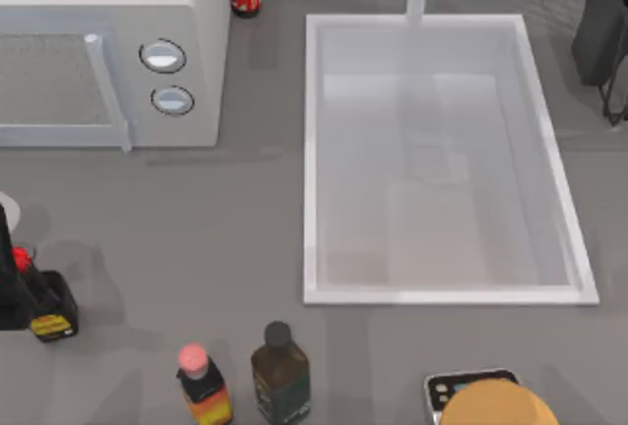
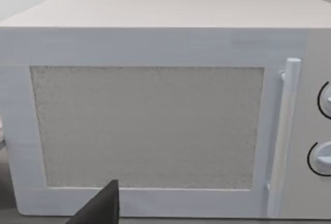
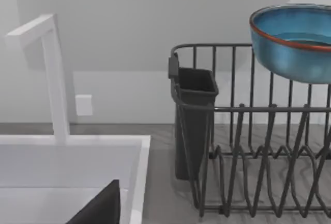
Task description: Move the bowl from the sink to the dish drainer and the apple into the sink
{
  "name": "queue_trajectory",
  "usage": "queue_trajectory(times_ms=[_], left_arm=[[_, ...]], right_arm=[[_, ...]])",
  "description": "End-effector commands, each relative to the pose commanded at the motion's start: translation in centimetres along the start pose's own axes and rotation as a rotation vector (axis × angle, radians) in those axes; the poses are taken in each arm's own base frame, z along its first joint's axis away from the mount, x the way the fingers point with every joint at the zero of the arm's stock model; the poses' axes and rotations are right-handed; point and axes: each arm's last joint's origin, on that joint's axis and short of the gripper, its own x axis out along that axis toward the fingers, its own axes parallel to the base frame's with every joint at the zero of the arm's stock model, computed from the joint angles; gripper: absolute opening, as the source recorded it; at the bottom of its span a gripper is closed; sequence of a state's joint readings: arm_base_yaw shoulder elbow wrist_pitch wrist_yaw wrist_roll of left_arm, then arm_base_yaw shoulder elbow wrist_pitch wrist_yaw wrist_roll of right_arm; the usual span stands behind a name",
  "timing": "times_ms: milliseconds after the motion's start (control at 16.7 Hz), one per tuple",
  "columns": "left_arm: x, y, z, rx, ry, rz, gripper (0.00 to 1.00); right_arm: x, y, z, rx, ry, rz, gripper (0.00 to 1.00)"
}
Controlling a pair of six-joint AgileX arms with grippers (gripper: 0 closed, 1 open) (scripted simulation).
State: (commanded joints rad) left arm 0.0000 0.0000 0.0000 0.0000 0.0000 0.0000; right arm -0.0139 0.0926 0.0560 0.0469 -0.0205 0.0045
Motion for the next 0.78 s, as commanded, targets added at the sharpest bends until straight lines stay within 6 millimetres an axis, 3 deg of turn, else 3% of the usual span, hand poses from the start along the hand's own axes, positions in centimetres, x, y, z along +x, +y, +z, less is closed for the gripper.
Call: queue_trajectory(times_ms=[240, 780], left_arm=[[0.0, 0.0, 0.0, 0.0, 0.0, 0.0, 1.0], [0.0, 0.0, 0.0, 0.0, 0.0, 0.0, 1.0]], right_arm=[[-0.33, 0.08, -1.64, -0.003, 0.01, -0.007, 1.0], [-0.33, 0.08, -1.64, -0.003, 0.01, -0.007, 1.0]])
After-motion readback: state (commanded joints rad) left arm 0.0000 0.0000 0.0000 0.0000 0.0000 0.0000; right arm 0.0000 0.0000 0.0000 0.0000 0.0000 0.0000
